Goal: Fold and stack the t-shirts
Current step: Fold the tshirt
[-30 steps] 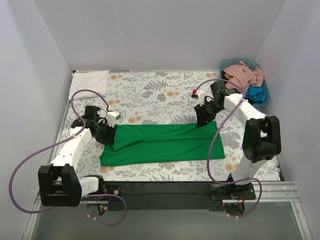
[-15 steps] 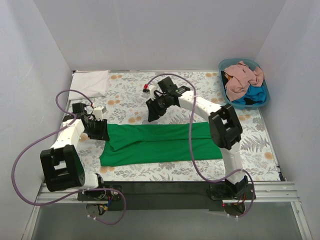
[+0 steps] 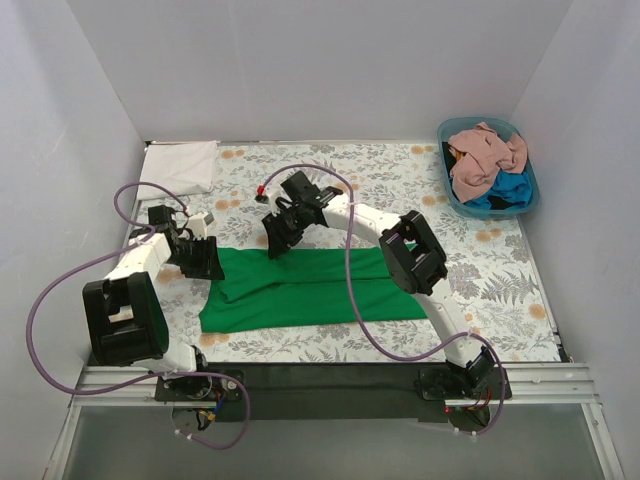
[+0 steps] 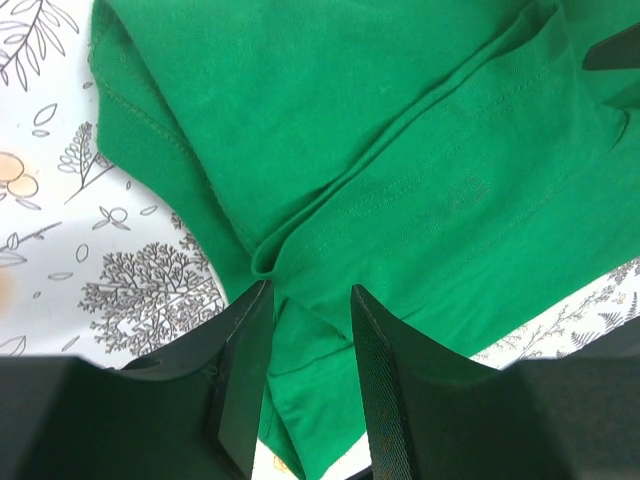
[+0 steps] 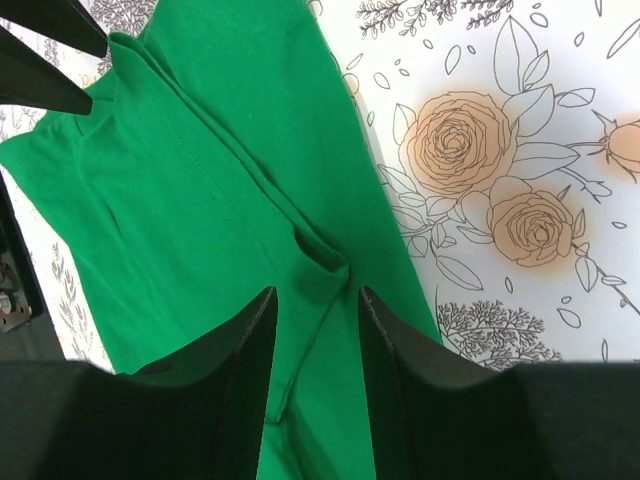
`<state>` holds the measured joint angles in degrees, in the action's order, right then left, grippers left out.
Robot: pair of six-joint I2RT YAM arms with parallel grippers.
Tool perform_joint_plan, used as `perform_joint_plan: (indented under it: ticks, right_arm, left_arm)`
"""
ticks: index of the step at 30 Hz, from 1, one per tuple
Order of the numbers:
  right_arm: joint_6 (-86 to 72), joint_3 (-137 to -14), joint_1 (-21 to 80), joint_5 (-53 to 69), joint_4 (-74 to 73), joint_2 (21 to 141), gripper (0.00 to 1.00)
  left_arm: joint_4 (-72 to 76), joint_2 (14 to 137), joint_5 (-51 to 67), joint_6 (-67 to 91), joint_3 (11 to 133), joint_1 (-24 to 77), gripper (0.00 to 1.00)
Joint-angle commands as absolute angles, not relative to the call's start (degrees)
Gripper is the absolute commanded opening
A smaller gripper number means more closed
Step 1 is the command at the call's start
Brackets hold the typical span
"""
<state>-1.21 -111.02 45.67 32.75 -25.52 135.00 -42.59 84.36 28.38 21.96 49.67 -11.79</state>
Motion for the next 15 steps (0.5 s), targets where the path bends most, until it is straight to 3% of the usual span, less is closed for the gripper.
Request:
perform_joint_plan:
  ticks: [1,9,15]
  right_arm:
    - [-2.1,-113.6,46.1,33.6,-23.8,135.6,0.45]
    - [-2.1,-114.0,47.7,33.9,-23.6,137.1,0.44]
    - [-2.4,-113.6,47.8,35.0,-23.3,136.3,0.38]
  left_arm:
    - [-40.8,84.8,30.2,22.4,50.7,-12.1,0.36]
    - [-40.0,85.3,28.8,22.5,50.7,-12.0,0.36]
    - [-39.4,86.0,27.6,22.7,50.7,-12.0,0.37]
